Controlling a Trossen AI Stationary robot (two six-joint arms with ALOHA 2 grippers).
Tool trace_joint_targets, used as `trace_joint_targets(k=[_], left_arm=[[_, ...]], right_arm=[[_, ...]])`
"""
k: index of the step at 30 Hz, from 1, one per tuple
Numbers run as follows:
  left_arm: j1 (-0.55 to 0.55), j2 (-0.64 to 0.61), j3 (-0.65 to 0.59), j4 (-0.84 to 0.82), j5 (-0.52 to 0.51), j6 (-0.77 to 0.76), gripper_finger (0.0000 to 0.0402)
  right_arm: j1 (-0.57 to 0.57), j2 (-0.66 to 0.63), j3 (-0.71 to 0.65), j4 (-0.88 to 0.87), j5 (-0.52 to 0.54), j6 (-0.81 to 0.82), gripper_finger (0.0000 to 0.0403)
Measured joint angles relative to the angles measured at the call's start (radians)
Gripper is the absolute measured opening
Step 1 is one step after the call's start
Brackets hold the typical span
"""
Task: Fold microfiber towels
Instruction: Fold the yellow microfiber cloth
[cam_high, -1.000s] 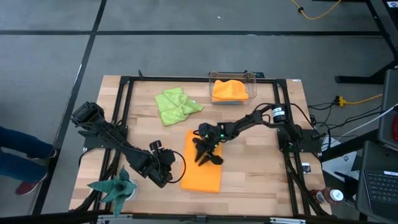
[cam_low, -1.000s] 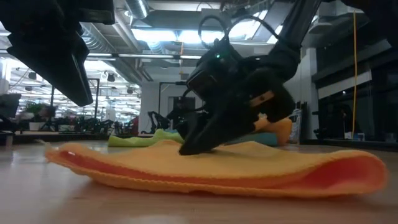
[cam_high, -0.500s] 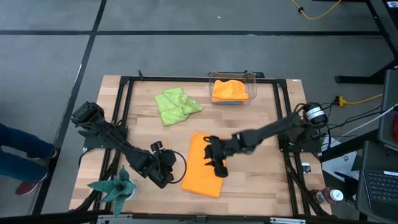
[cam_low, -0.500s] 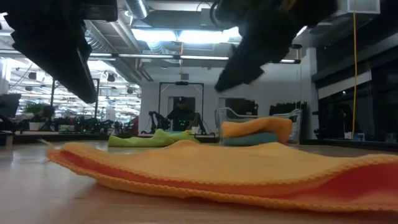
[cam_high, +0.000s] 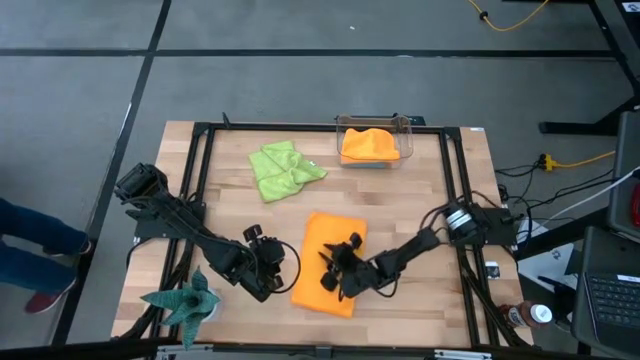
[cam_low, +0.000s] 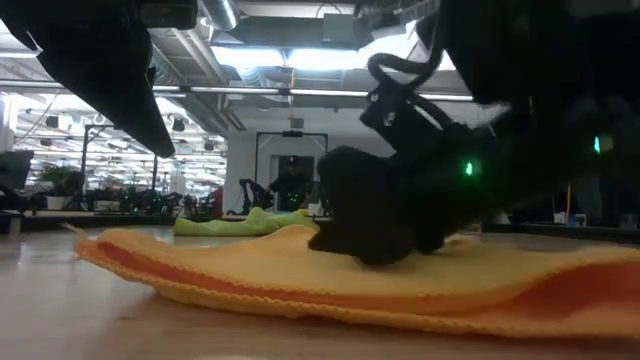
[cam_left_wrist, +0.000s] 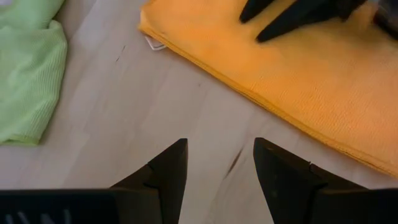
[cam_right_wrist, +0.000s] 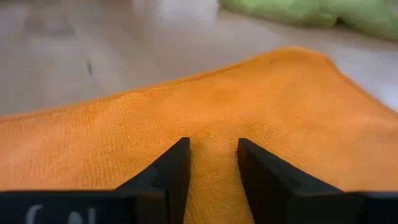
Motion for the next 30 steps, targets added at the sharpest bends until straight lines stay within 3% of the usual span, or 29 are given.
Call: trace_joint_targets(k=[3,6,12,16,21,25,30], left_arm=[[-0.002,0.0,0.0,-0.001,0.0,0.0,0.0176],[-0.002,0.0,0.0,-0.005,0.001,0.0,0.0176],[-0.002,0.0,0.0,-0.004,0.001,0.007,0.0176],[-0.002,0.0,0.0,-0.004,0.002,0.008,0.0176],[-0.002,0.0,0.0,-0.002,0.003,0.008,0.0176],[-0.002,0.0,0.0,0.005,0.005,0.008,0.0176],[-0.009,0.0,0.0,0.081,0.036,0.05,0.0176]], right_arm=[[-0.014,0.057,0.008,0.087,0.016,-0.063,0.0139],[-0.048,0.076,0.01,0.12,-0.07,-0.153,0.0139],[-0.153,0.083,0.007,0.313,-0.398,-0.461,0.0139],[-0.233,0.087,0.007,0.389,-0.578,-0.569,0.0139],[-0.273,0.036,0.013,0.361,-0.595,-0.592,0.0139],[-0.248,-0.088,0.019,0.331,-0.595,-0.639,0.0139],[-0.196,-0.261,0.018,0.039,-0.618,-0.636,0.0139]])
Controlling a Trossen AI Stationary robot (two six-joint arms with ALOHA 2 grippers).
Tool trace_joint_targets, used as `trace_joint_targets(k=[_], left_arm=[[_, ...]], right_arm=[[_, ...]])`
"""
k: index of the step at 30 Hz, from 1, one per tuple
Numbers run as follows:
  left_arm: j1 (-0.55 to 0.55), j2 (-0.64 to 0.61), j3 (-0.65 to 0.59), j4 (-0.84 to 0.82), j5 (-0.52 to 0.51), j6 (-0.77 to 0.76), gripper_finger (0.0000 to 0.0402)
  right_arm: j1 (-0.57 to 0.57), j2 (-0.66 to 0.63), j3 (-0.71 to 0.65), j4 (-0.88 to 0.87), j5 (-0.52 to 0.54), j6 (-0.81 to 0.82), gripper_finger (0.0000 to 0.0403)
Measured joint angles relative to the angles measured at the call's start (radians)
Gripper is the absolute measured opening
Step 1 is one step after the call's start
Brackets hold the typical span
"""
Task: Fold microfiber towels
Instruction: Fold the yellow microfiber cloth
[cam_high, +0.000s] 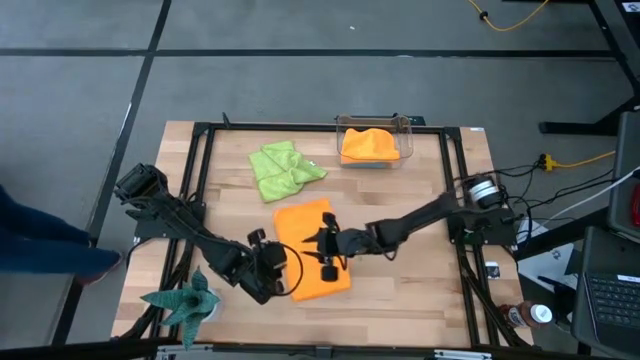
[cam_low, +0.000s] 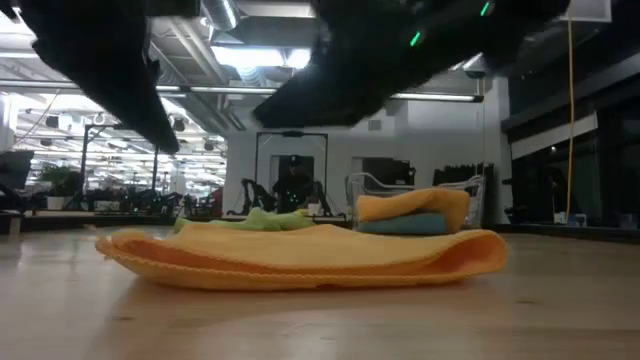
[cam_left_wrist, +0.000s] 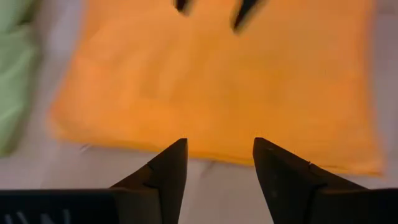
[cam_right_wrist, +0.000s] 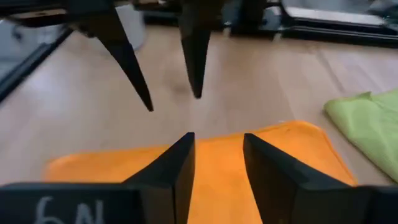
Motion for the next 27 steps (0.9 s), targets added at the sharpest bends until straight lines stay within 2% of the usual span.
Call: trace_joint_targets(k=[4,8,12,18,24,27], left_arm=[[-0.027,0.016,0.0,0.177,0.016,0.153,0.0176],[-0.062,0.059,0.0,0.334,0.03,0.322,0.0176],[-0.088,0.125,0.001,0.423,0.097,0.394,0.0176],[-0.094,0.214,0.0,0.467,0.105,0.4,0.0176],[-0.088,0.222,0.0,0.476,0.095,0.418,0.0176],[-0.088,0.222,0.0,0.476,0.096,0.418,0.0176]], right_arm=[[0.045,-0.113,0.001,-0.286,-0.138,0.04,0.0139],[0.093,-0.142,0.001,-0.42,-0.257,0.109,0.0139],[0.148,-0.127,0.001,-0.494,-0.272,0.108,0.0139],[0.201,-0.123,0.001,-0.516,-0.277,0.108,0.0139],[0.224,-0.102,0.001,-0.534,-0.219,0.117,0.0139],[0.222,-0.067,0.001,-0.533,-0.223,0.157,0.0144]])
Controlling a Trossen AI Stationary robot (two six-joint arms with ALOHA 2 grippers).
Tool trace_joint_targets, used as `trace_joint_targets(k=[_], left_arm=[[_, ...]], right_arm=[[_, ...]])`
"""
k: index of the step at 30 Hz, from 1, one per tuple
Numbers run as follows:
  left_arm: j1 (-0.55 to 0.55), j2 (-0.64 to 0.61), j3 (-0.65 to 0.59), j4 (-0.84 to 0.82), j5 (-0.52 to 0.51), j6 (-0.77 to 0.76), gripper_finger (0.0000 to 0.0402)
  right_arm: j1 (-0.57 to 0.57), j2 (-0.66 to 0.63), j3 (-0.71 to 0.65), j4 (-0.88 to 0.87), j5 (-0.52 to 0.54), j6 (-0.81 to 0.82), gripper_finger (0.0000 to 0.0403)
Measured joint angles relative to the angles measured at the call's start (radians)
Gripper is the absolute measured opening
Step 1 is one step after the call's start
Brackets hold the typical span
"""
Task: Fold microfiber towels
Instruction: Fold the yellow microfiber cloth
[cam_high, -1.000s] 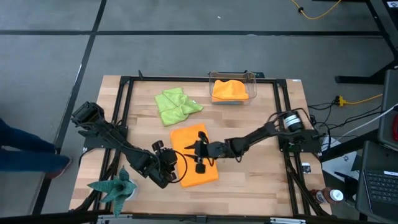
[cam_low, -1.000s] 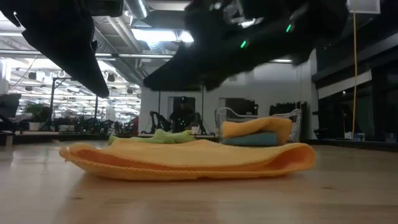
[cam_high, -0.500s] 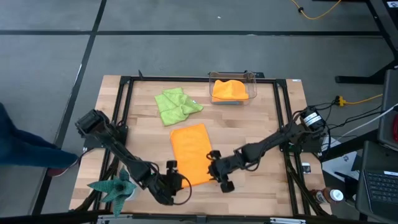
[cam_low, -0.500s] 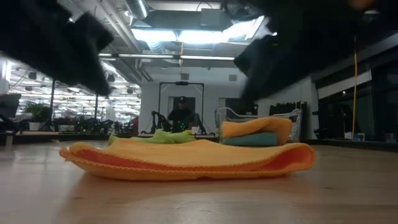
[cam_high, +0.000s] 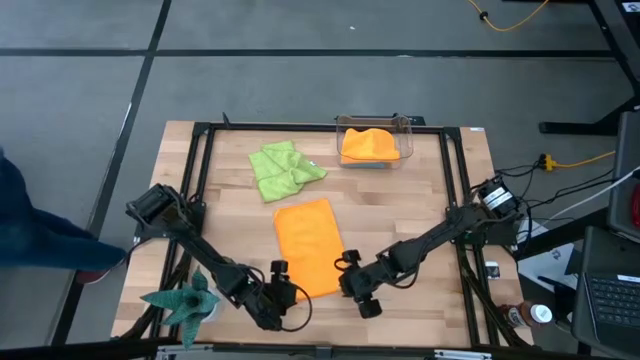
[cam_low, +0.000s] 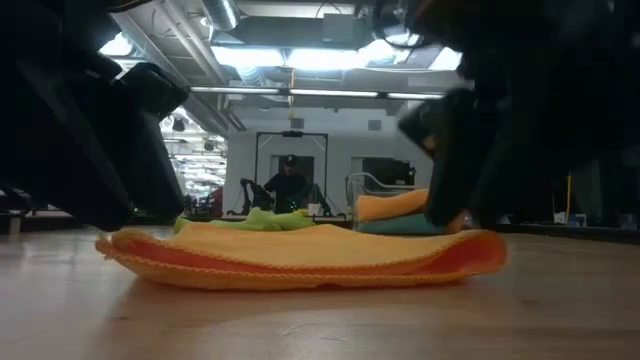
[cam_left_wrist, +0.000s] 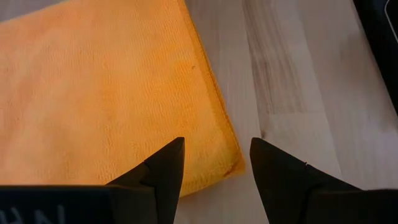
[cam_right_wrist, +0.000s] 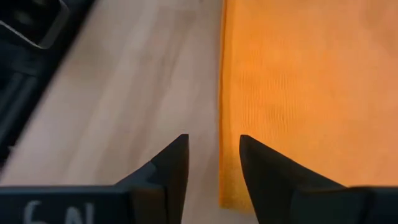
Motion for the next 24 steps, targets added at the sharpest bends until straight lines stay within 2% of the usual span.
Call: trace_joint_targets(k=[4,9,13,19,24], left_arm=[[0.008,0.012,0.0,-0.003,0.015,-0.001,0.0176],[0.023,0.057,0.0,0.015,0.081,-0.02,0.0176],[0.026,0.09,0.004,0.031,0.079,-0.028,0.0176],[0.026,0.112,0.005,0.032,0.058,-0.031,0.0168],[0.024,0.115,0.005,0.035,0.041,-0.032,0.0115]], right_arm=[[-0.001,0.046,0.0,-0.003,0.015,0.001,0.0177],[-0.003,0.075,0.002,-0.003,0.028,0.002,0.0223],[-0.001,0.086,0.005,-0.008,0.043,0.003,0.0231],[0.016,0.088,0.006,-0.027,0.128,0.003,0.0192],[0.02,0.089,0.005,-0.037,0.145,0.002,0.0126]])
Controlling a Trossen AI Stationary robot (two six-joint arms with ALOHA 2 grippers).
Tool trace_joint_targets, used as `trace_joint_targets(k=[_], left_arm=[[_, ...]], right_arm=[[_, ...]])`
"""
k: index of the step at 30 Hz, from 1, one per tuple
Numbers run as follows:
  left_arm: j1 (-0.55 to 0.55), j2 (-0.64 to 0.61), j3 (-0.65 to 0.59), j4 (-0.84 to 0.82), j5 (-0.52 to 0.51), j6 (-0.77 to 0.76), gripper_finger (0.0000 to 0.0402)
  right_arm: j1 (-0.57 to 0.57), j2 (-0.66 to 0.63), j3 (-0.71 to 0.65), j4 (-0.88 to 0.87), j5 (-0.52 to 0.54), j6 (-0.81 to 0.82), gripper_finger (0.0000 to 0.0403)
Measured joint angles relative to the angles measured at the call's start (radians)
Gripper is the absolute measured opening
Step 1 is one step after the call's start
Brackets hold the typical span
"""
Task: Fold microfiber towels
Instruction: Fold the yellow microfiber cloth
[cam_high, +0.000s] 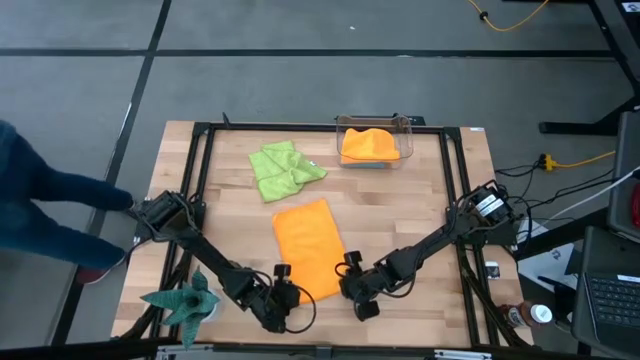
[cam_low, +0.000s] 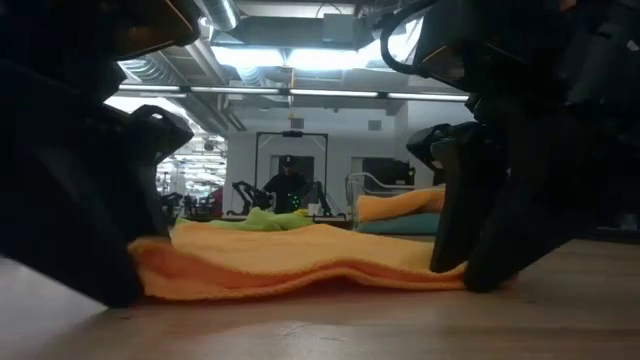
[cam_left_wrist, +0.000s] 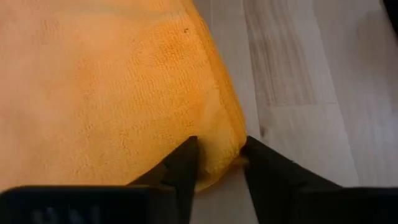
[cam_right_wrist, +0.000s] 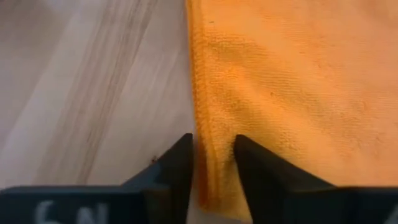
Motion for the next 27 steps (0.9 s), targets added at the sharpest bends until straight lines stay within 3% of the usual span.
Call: trace_joint_targets(k=[7,19,27], left_arm=[[-0.002,0.001,-0.002,-0.007,-0.022,-0.069,0.0009],[-0.011,-0.018,-0.002,0.012,-0.031,-0.068,0.0001],[-0.03,-0.02,0.103,-0.011,-0.012,0.027,0.0]], right_arm=[[-0.002,0.0,-0.002,-0.004,0.019,0.027,0.0012],[0.01,-0.005,0.034,-0.028,0.018,0.052,0.0003],[0.051,-0.027,0.198,-0.285,0.139,0.076,0.0002]])
